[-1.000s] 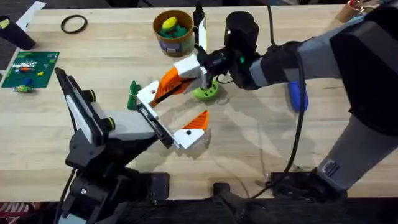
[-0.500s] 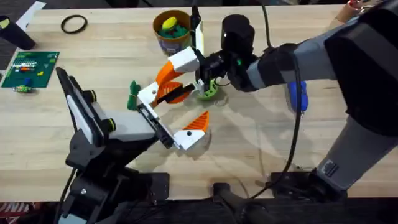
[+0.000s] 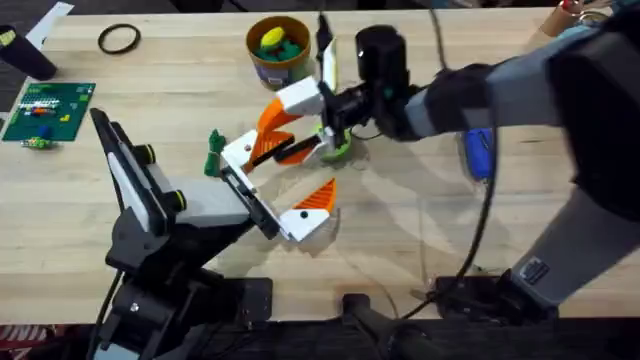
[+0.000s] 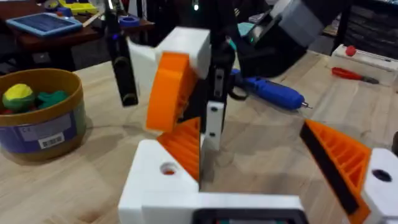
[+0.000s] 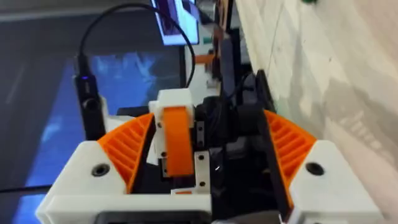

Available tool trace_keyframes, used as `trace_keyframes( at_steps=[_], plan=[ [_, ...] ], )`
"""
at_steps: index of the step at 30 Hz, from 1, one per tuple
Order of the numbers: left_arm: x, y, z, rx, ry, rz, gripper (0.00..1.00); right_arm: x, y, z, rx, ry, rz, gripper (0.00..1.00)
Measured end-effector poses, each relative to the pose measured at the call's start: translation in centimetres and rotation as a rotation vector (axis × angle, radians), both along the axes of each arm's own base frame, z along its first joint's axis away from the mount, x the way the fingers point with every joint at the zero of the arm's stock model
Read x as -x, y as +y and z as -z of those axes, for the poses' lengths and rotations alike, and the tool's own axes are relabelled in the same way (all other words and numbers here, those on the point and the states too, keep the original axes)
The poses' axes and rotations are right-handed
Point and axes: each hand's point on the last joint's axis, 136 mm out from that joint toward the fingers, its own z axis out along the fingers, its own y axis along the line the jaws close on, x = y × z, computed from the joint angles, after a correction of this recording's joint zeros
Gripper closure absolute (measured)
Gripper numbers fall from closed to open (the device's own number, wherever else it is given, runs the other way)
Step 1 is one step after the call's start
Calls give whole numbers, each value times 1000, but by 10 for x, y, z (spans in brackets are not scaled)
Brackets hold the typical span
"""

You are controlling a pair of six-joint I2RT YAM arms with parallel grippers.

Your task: Pick up the gripper from the table and insert it into the empty holder that is missing its gripper. Then pick up a screw, insert it into the mounting hole, and use the screwdriver to tighten it. Finally, clean up the table by picking up the vegetable and placing it into the bucket.

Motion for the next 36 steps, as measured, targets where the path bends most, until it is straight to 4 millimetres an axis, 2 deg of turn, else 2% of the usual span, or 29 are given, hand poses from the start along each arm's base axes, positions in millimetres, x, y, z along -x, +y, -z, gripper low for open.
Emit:
trace_keyframes(
  at_steps=[3, 10, 13, 16, 19, 20, 25, 30, 36],
  plan=[
    [0, 0, 0, 0, 0, 0, 14, -19, -14, -16, -9, -76, 69, 5],
    [0, 0, 0, 0, 0, 0, 14, -76, -53, -72, 4, -286, 237, 6],
    [0, 0, 0, 0, 0, 0, 14, -93, -74, -77, 116, -320, 321, 4],
    [0, 0, 0, 0, 0, 1, 14, -105, -98, -69, 304, -379, 391, 4],
    [0, 0, 0, 0, 0, 2, 14, -110, -122, -63, 510, -494, 408, 4],
    [0, 0, 0, 0, 0, 3, 14, -111, -141, -65, 682, -623, 384, 4],
    [1, 0, 0, 0, 0, 4, 15, -105, -163, -73, 913, -822, 289, 4],
    [1, -1, 0, 0, 0, 7, 14, -93, -166, -65, 1089, -953, 167, 4],
    [1, -1, 0, 0, 0, 9, 15, -75, -142, -62, 1144, -1083, 45, 4]
  ],
)
